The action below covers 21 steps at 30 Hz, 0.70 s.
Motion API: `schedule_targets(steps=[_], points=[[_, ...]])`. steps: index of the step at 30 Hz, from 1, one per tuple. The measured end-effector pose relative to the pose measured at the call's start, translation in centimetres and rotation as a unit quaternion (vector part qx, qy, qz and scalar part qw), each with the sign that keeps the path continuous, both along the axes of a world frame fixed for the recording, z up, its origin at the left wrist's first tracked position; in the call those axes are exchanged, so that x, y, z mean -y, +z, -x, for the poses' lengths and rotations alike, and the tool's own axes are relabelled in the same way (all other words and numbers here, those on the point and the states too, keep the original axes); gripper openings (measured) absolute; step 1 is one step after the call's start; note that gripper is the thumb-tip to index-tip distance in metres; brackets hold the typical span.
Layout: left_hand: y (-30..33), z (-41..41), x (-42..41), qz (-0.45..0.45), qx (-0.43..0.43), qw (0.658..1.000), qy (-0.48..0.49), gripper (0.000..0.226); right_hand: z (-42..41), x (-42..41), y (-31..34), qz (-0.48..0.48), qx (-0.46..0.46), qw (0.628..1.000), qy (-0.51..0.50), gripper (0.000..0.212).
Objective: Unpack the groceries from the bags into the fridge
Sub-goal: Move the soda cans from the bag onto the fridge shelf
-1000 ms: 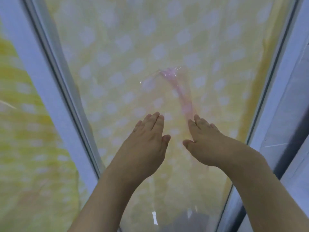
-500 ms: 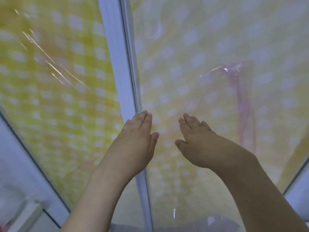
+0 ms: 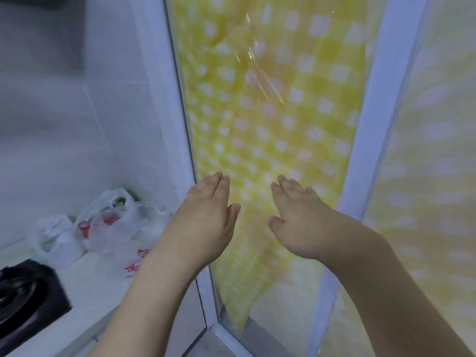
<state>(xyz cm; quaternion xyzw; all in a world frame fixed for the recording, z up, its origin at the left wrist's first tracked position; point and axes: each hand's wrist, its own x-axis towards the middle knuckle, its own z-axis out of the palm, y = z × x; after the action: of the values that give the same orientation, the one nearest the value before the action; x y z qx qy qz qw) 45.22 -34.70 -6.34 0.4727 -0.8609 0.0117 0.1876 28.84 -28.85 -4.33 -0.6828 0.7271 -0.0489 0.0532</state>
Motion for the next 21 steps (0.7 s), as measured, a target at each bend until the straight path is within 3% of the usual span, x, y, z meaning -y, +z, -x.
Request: schedule_targets(steps=[2,11,21], points=[[0.1,-3.0,0.1,-0.002,-0.002,0.999,0.043,0.07,-2.6,1.8,-0.1,0.001,0.005,0.999,0.044,0.065],[-0.3,-15.8,-0.6,-0.024,0.001,0.974,0.227,0.06,-14.3,7.8,-0.9,-0.004,0.02,0.976,0.217,0.064],[-1.6,-24.8,0.8,-0.037,-0.008,0.952,0.303,0.059,-23.0,12.1,-2.1,-0.036,0.025,0.957,0.288,0.063]])
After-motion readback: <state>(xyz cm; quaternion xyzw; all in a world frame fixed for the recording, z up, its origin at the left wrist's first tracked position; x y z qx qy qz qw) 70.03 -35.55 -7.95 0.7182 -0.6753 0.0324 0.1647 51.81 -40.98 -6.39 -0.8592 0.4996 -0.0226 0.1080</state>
